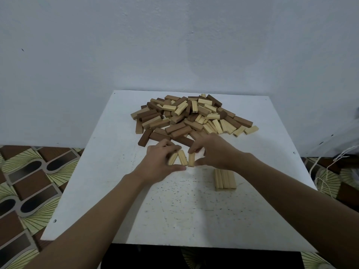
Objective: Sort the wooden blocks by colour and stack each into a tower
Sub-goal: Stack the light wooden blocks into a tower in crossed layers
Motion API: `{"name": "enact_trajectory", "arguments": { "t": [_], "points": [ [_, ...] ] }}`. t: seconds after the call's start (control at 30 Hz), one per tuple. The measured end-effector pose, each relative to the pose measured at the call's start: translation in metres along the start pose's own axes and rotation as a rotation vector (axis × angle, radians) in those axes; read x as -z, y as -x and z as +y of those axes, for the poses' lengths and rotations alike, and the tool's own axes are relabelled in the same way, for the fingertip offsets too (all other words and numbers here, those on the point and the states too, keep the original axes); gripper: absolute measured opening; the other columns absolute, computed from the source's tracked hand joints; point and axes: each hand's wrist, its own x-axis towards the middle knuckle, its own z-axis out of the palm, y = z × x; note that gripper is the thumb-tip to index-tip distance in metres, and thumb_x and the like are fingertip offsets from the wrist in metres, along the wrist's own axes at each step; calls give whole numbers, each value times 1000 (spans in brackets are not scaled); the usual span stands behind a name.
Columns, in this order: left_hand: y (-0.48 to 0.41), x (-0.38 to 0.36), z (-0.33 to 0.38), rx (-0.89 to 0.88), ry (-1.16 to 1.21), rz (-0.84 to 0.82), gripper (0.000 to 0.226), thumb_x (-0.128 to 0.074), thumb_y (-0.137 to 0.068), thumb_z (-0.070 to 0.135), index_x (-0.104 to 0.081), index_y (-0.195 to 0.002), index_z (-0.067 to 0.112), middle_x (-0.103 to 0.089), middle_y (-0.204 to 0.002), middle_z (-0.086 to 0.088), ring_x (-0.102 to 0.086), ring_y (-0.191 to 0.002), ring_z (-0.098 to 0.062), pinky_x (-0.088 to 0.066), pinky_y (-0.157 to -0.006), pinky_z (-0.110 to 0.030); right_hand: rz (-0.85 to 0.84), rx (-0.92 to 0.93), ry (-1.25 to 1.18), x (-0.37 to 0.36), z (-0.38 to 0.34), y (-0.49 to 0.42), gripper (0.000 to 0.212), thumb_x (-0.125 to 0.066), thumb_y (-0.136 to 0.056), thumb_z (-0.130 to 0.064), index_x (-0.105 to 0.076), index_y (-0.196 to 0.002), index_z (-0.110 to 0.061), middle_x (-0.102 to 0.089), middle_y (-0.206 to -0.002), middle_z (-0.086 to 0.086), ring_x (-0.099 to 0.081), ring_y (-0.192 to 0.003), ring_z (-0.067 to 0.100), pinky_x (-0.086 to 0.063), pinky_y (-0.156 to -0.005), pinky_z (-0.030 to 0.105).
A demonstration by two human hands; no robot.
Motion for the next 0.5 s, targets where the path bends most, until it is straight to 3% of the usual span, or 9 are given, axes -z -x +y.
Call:
{"name": "enact_trajectory", "arguments": {
  "t": [0.07, 0.13, 0.23, 0.33, 0.5],
  "points": [
    [0, 1, 4, -15, 24, 0, 62, -83, -80, 47, -66, -134, 22, -54, -117, 13, -54, -103, 1, -41, -94, -15, 3, 24, -37, -2, -1, -1, 39, -88, -73, -18, -76, -110, -16, -73, -107, -3, -56, -80, -5, -42, -70, 9],
    [0, 2, 7, -20, 30, -13, 60, -84, -81, 42, -66, -134, 19, -54, -116, 12, -53, -101, 7, -37, -83, -3, -2, 49, -52, -3, -2, -3, 40, -89, -72, -15, -77, -109, -14, -73, -106, -1, -54, -76, -8, -42, -65, 7],
    [-1, 6, 10, -2, -3, -58, 73, -89, -73, 47, -64, -136, 20, -54, -119, 11, -53, -100, 0, -38, -82, -6, -16, 71, -58, -5, -1, -4, 44, -89, -71, -14, -75, -112, -12, -72, -107, 0, -58, -81, -2, -45, -68, 10],
    [0, 16, 10, -2, -51, -140, 83, -94, -65, 45, -62, -138, 21, -54, -127, 9, -53, -107, -7, -38, -83, -7, -44, 73, -33, -9, -1, -6, 51, -89, -72, -19, -71, -119, -13, -69, -108, 0, -60, -91, 10, -55, -75, 29],
    [1, 27, 9, -19, -5, -151, 64, -95, -66, 31, -70, -125, 22, -62, -115, 8, -59, -103, -9, -39, -80, -6, -125, 28, 11, -12, -5, -11, 50, -88, -73, -30, -71, -118, -17, -69, -104, 1, -63, -89, 13, -56, -80, 39]
  ]
}}
